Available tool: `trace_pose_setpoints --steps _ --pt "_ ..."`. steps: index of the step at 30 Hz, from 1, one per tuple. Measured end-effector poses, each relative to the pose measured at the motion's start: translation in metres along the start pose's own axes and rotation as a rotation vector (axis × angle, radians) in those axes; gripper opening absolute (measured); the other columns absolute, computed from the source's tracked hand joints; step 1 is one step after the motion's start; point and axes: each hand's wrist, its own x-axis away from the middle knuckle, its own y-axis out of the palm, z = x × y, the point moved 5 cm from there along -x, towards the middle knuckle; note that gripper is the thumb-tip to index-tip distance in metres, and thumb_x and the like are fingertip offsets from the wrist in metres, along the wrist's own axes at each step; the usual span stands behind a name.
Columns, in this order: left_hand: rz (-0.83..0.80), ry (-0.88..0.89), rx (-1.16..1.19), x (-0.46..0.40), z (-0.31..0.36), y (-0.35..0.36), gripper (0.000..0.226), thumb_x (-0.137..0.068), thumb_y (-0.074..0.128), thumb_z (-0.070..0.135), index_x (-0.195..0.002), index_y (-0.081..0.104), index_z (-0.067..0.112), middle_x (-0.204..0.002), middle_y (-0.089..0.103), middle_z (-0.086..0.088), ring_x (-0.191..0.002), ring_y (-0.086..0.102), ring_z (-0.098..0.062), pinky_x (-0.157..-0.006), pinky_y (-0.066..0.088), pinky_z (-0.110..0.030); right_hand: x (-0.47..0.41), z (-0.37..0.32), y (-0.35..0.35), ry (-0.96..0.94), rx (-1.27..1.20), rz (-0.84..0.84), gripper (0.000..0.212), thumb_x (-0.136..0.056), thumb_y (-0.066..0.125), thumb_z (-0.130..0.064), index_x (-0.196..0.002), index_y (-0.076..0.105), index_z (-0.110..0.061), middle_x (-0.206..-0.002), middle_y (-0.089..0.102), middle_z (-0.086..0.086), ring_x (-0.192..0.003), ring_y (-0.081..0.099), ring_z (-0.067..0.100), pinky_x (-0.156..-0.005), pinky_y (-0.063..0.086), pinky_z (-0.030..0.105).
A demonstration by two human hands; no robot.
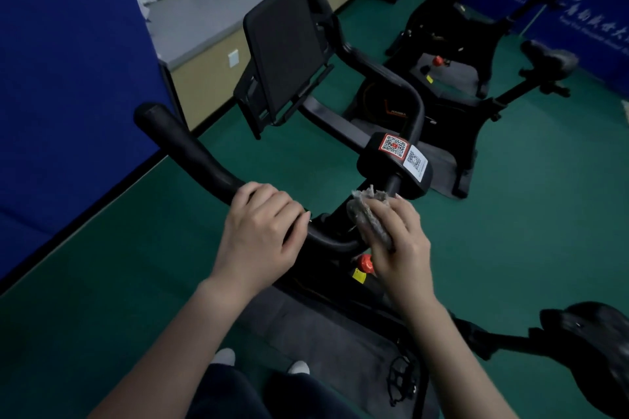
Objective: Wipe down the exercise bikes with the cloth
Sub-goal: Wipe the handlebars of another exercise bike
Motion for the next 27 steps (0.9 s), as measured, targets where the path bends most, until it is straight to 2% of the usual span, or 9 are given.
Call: trace_pose_setpoints --steps 3,6,8,10,13,18,20,23,27 --pt "0.031 -0.036 -0.009 0.001 0.003 -0.001 0.029 -0.094 0.047 0.024 -0.076 0.067 0.013 -0.078 0.065 0.002 -0.08 0.059 -0.02 -0.096 0.036 -0.036 0.014 -0.008 0.006 0.017 -0.069 0.084 0.039 -0.083 0.06 0.001 -0.12 0.056 -0.015 -0.11 0.06 0.017 -0.109 0.054 0.03 -0.096 0.043 0.055" --pt "0.084 -0.075 -0.007 -0.003 0.015 -0.002 0.026 -0.093 0.05 0.024 -0.076 0.066 0.014 -0.079 0.065 0.003 -0.083 0.059 -0.018 -0.103 0.033 -0.037 0.025 -0.008 0.008 -0.058 -0.066 0.076 0.045 -0.079 0.054 0.008 -0.12 0.056 -0.011 -0.114 0.058 0.016 -0.112 0.052 0.025 -0.098 0.041 0.056" --pt "0.099 -0.073 0.01 -0.005 0.025 0.001 0.026 -0.093 0.051 0.024 -0.076 0.066 0.014 -0.078 0.065 0.003 -0.082 0.059 -0.017 -0.103 0.034 -0.037 0.023 0.004 0.005 0.019 -0.069 0.157 0.039 -0.085 0.056 0.001 -0.121 0.055 -0.012 -0.116 0.054 0.011 -0.11 0.054 0.025 -0.094 0.046 0.052" --pt "0.098 -0.069 0.001 -0.004 0.03 0.006 0.028 -0.094 0.05 0.024 -0.074 0.065 0.014 -0.075 0.065 0.003 -0.08 0.058 -0.017 -0.101 0.036 -0.036 0.022 0.008 0.003 0.151 -0.104 0.279 0.032 -0.089 0.056 -0.009 -0.121 0.056 -0.013 -0.114 0.055 0.008 -0.108 0.055 0.019 -0.092 0.049 0.039" --pt "0.083 -0.056 -0.064 0.001 0.029 0.012 0.033 -0.096 0.046 0.024 -0.068 0.062 0.014 -0.068 0.062 0.003 -0.073 0.055 -0.019 -0.089 0.037 -0.035 0.029 -0.005 0.007 0.264 -0.173 0.369 0.032 -0.089 0.055 -0.01 -0.12 0.06 -0.004 -0.117 0.054 0.006 -0.116 0.05 0.002 -0.1 0.041 0.02" --pt "0.117 -0.043 -0.11 0.002 0.03 0.011 0.034 -0.096 0.045 0.022 -0.065 0.058 0.015 -0.064 0.059 0.003 -0.069 0.053 -0.02 -0.081 0.037 -0.035 0.051 -0.012 0.006 0.541 -0.305 0.406 0.033 -0.087 0.056 -0.023 -0.119 0.058 -0.017 -0.122 0.061 0.001 -0.121 0.054 0.013 -0.105 0.04 0.027" --pt "0.133 -0.043 -0.111 0.002 0.029 0.012 0.034 -0.096 0.045 0.021 -0.064 0.057 0.014 -0.063 0.058 0.003 -0.069 0.053 -0.02 -0.081 0.036 -0.035 0.052 -0.012 0.005 0.675 -0.398 0.435 0.032 -0.087 0.058 -0.029 -0.115 0.061 -0.012 -0.114 0.066 0.001 -0.113 0.059 0.011 -0.098 0.045 0.024" --pt "0.146 -0.046 -0.119 0.003 0.03 0.012 0.034 -0.096 0.045 0.02 -0.064 0.056 0.014 -0.063 0.058 0.003 -0.069 0.052 -0.02 -0.082 0.036 -0.035 0.053 -0.018 0.008 0.808 -0.519 0.503 0.019 -0.091 0.062 -0.011 -0.109 0.057 -0.005 -0.096 0.065 -0.004 -0.087 0.059 -0.007 -0.079 0.044 0.009" --pt "0.158 -0.038 -0.132 0.003 0.03 0.014 0.035 -0.096 0.043 0.021 -0.065 0.058 0.014 -0.064 0.058 0.003 -0.069 0.053 -0.021 -0.081 0.035 -0.035 0.063 -0.034 0.023 0.99 -0.646 0.517 0.01 -0.096 0.051 -0.008 -0.103 0.046 -0.012 -0.094 0.059 -0.005 -0.076 0.057 -0.01 -0.069 0.042 0.006"
